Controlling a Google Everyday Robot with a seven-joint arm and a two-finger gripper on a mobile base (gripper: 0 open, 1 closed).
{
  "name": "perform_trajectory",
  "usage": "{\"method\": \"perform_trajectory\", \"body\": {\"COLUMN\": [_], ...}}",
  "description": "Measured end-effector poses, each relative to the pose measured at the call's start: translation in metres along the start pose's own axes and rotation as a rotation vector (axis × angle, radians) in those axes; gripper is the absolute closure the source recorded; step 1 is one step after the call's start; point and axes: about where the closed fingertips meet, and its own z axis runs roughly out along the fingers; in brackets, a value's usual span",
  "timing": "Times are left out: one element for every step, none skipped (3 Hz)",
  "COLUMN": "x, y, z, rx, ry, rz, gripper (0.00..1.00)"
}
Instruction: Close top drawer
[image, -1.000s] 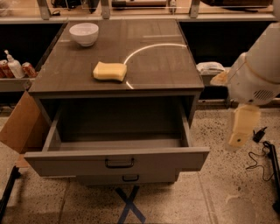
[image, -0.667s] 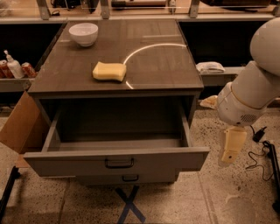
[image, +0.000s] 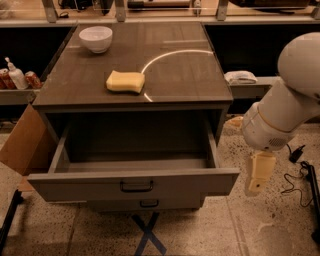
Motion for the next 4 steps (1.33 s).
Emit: {"method": "perform_trajectory", "body": {"x": [-0.007,-0.006,-0.001,0.003], "y": [0.012,0.017,0.017,0.016], "z": [0.027,0.050,0.076,0.103], "rx": [0.009,0.047,0.058,0.051], "ry": [-0.032,-0.077,-0.111,-0.116], "rz": [-0.031,-0.038,-0.037,-0.031], "gripper": [0.19,0.42,0.65,0.87]}}
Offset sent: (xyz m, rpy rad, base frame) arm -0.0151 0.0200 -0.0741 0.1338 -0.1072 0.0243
